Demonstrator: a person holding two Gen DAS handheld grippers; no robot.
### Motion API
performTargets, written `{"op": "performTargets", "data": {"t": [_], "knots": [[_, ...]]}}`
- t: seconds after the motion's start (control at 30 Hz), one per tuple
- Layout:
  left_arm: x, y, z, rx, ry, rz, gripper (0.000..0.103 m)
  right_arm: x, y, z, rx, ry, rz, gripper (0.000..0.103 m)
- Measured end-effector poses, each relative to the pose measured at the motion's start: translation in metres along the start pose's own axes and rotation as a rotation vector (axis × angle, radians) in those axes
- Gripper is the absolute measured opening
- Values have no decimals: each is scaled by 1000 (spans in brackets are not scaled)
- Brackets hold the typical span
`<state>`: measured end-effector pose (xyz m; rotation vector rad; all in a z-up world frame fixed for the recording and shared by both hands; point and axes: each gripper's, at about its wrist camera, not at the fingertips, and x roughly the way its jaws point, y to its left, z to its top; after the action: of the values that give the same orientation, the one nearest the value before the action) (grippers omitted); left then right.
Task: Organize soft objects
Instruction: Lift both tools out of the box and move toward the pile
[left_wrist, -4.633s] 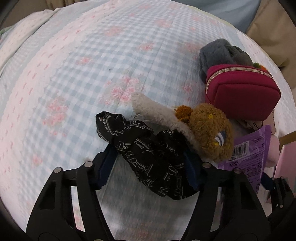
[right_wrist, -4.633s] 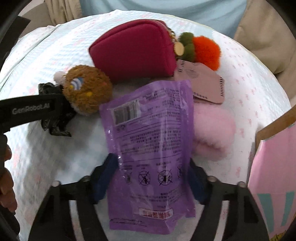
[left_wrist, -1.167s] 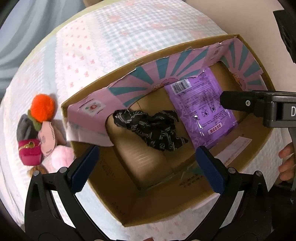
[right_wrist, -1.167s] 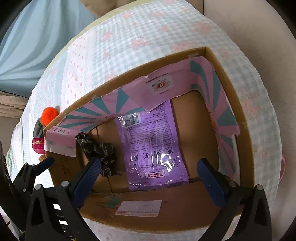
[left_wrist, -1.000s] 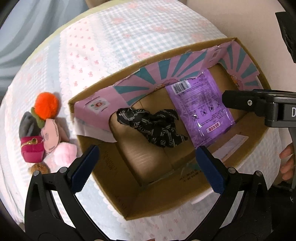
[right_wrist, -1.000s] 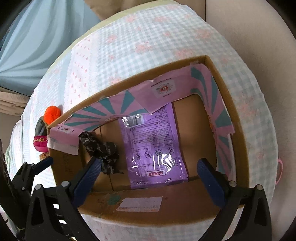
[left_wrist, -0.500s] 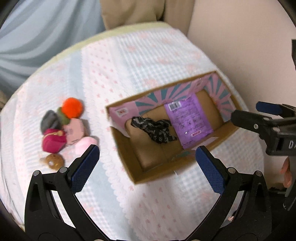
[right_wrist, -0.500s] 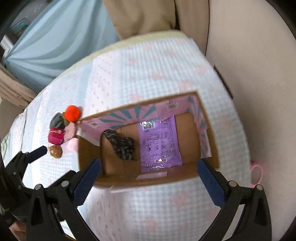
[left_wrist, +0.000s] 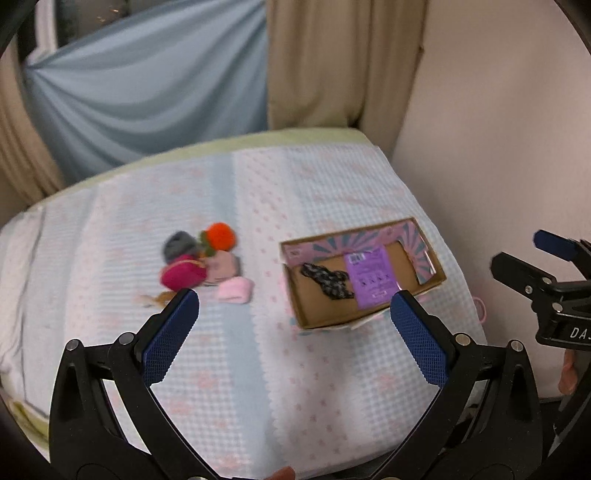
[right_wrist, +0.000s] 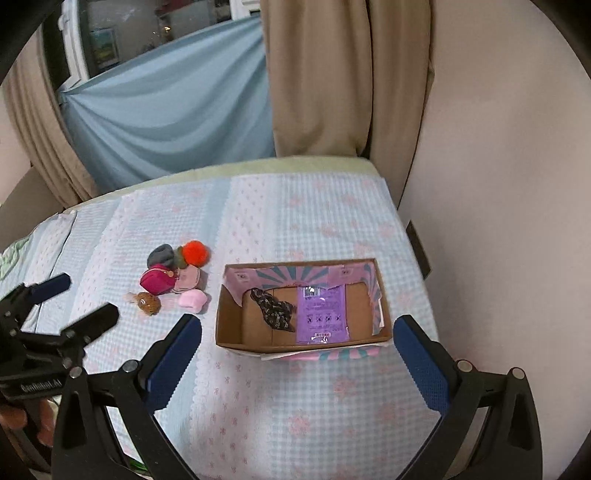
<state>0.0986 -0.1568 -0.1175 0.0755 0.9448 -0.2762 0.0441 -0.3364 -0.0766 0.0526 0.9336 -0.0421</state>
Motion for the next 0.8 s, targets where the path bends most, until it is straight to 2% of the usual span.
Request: {"op": "performTargets", "data": {"t": [0.1, 0.33, 0.5, 0.8], "knots": [[-27, 10, -6, -27, -40, 36, 103, -16, 6, -5, -12, -34, -15, 103], [-63, 41, -21, -129, -103, 93, 103, -22, 14, -2, -29, -74, 37, 103], [-72, 65, -30, -204, -96, 136, 103, -18, 32, 6, -71, -98, 133, 103], [-58, 113, -41, -224, -84, 167, 103, 18, 84, 22, -96, -53, 183, 103]]}}
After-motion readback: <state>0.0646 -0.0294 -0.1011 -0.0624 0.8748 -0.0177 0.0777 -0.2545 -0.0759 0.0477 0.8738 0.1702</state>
